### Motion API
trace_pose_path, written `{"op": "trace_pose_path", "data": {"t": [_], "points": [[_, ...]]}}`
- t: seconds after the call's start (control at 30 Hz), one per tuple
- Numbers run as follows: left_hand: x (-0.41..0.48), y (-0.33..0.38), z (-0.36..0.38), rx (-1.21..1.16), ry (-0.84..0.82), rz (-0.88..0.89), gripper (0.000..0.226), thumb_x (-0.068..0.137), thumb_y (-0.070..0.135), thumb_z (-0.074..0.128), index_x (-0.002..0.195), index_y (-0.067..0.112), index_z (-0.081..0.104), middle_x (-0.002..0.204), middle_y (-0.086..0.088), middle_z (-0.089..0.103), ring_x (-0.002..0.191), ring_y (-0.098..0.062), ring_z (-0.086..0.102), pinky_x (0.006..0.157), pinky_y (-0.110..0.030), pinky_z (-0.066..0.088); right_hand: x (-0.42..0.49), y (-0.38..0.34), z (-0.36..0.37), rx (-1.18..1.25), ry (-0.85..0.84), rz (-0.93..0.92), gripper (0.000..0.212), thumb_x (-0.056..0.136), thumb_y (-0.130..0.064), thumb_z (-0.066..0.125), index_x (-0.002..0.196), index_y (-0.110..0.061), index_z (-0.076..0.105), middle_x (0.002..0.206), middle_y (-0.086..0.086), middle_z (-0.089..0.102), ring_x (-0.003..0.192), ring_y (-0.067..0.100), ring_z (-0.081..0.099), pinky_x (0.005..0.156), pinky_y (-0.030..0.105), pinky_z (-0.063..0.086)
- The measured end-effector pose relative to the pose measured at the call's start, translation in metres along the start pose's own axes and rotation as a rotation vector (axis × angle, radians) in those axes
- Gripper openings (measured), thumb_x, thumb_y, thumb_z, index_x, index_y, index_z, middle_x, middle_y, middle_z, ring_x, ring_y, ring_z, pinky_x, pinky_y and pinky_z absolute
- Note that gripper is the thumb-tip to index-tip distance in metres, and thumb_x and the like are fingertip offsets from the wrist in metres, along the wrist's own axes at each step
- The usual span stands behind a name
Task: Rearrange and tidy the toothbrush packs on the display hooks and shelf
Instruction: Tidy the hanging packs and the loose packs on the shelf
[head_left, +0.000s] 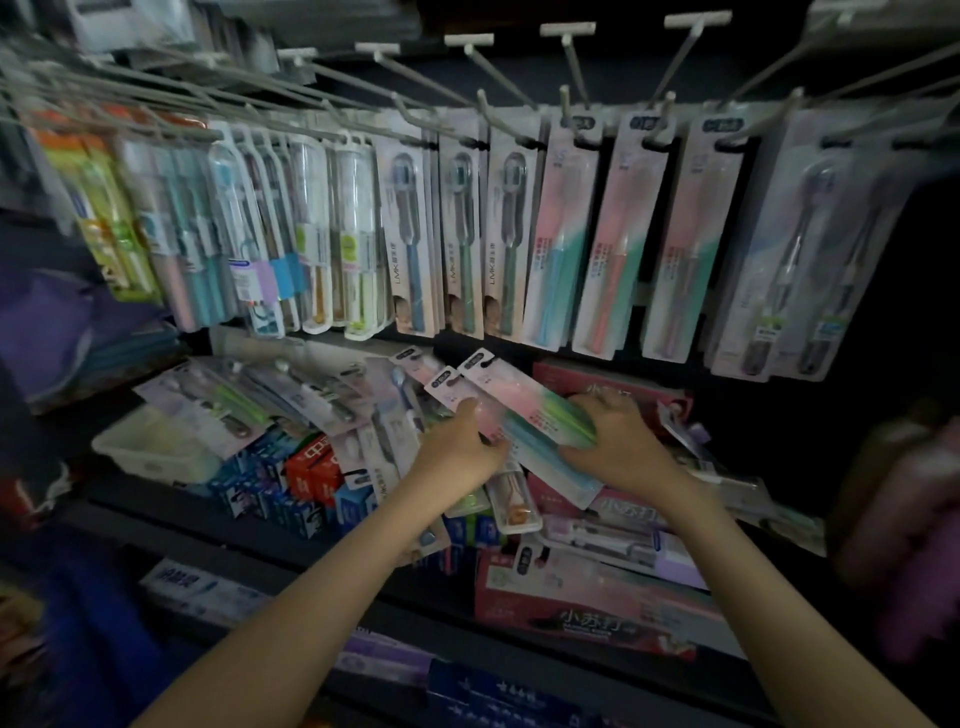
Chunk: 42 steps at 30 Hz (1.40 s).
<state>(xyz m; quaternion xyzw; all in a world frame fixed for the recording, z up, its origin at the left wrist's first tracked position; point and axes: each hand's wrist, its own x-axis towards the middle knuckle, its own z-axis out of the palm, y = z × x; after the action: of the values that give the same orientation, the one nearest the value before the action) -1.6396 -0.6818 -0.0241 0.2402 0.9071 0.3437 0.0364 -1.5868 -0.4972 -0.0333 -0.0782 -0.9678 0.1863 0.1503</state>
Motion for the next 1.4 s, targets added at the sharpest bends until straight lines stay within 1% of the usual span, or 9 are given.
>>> {"op": "trace_pose_path", "data": {"t": [0.13, 0.23, 0.33, 0.47, 0.67, 0.97, 1.1, 1.23, 1.4], "points": [[0.006, 0.003, 0.005, -0.332, 0.080, -0.111, 0.042, 0.091, 0.033, 0.057, 0.126, 0.015, 0.039, 0.089, 0.009, 0.054, 0.088, -0.013, 0.052, 0.066, -0.025, 0.043, -0.013, 0.000, 0.004, 0.057, 0.094, -0.119, 0.064, 0.079, -0.020, 0.070, 0.137, -0.016, 0.043, 0.120, 0.008, 0.044, 0.119, 0.024, 0.036, 0.092, 0.018, 0.024], [0.006, 0.006, 0.012, -0.849, 0.036, -0.181, 0.028, 0.091, 0.023, 0.061, 0.114, 0.009, 0.052, 0.109, -0.008, 0.066, 0.092, -0.017, 0.065, 0.077, -0.030, 0.056, -0.020, -0.009, 0.007, 0.098, 0.136, -0.252, 0.065, 0.077, -0.019, 0.074, 0.136, -0.014, 0.046, 0.109, -0.004, 0.041, 0.111, 0.021, 0.040, 0.087, 0.014, 0.022], [-0.003, 0.010, 0.008, -1.146, 0.110, -0.178, 0.021, 0.092, 0.005, 0.056, 0.113, 0.001, 0.056, 0.107, -0.017, 0.067, 0.087, -0.022, 0.068, 0.060, -0.025, 0.057, -0.020, -0.026, 0.011, 0.186, 0.106, -0.336, 0.059, 0.083, -0.030, 0.070, 0.135, -0.014, 0.048, 0.113, -0.008, 0.043, 0.110, 0.012, 0.039, 0.090, 0.014, 0.025], [-0.011, -0.004, -0.012, -1.136, 0.267, -0.187, 0.001, 0.094, 0.006, 0.054, 0.093, 0.006, 0.055, 0.097, -0.014, 0.065, 0.084, -0.022, 0.066, 0.060, -0.025, 0.056, -0.006, -0.034, 0.014, 0.288, 0.159, -0.161, 0.040, 0.096, -0.029, 0.050, 0.133, -0.013, 0.050, 0.120, 0.005, 0.052, 0.117, 0.021, 0.045, 0.094, 0.025, 0.034], [-0.018, -0.035, -0.045, -1.020, 0.369, -0.196, 0.022, 0.094, 0.008, 0.056, 0.113, -0.002, 0.054, 0.106, -0.017, 0.065, 0.082, -0.019, 0.067, 0.056, -0.021, 0.056, 0.008, -0.046, 0.035, -0.075, -0.039, -0.082, 0.071, 0.088, -0.040, 0.059, 0.146, -0.015, 0.026, 0.144, 0.011, 0.038, 0.130, 0.029, 0.034, 0.105, 0.036, 0.032], [-0.026, -0.042, -0.051, -0.942, 0.342, -0.152, 0.013, 0.094, 0.007, 0.055, 0.106, 0.004, 0.056, 0.094, -0.009, 0.065, 0.084, -0.021, 0.067, 0.062, -0.026, 0.057, 0.012, -0.052, 0.034, -0.105, -0.003, -0.057, 0.059, 0.089, -0.027, 0.058, 0.141, -0.017, 0.032, 0.126, 0.015, 0.055, 0.113, 0.031, 0.052, 0.085, 0.037, 0.046], [-0.022, -0.038, -0.047, -0.913, 0.324, -0.138, 0.013, 0.094, 0.007, 0.055, 0.106, 0.004, 0.056, 0.096, -0.010, 0.064, 0.082, -0.019, 0.066, 0.056, -0.021, 0.056, 0.012, -0.050, 0.032, -0.161, -0.016, -0.114, 0.040, 0.090, -0.031, 0.056, 0.127, -0.017, 0.049, 0.114, 0.013, 0.063, 0.102, 0.030, 0.059, 0.075, 0.034, 0.048], [-0.018, -0.034, -0.044, -0.912, 0.301, -0.141, 0.016, 0.094, 0.008, 0.055, 0.109, 0.003, 0.055, 0.098, -0.011, 0.065, 0.081, -0.019, 0.065, 0.059, -0.023, 0.054, 0.014, -0.055, 0.031, -0.211, -0.008, -0.107, 0.034, 0.089, -0.028, 0.055, 0.119, -0.012, 0.053, 0.109, 0.014, 0.064, 0.096, 0.031, 0.061, 0.073, 0.036, 0.050], [-0.016, -0.028, -0.048, -0.905, 0.297, -0.120, 0.019, 0.094, 0.009, 0.055, 0.111, 0.003, 0.056, 0.106, -0.014, 0.064, 0.090, -0.023, 0.066, 0.065, -0.026, 0.056, 0.007, -0.062, 0.031, -0.248, 0.098, -0.127, 0.047, 0.089, -0.028, 0.052, 0.132, -0.011, 0.043, 0.111, 0.017, 0.062, 0.100, 0.032, 0.058, 0.071, 0.035, 0.047]]}}
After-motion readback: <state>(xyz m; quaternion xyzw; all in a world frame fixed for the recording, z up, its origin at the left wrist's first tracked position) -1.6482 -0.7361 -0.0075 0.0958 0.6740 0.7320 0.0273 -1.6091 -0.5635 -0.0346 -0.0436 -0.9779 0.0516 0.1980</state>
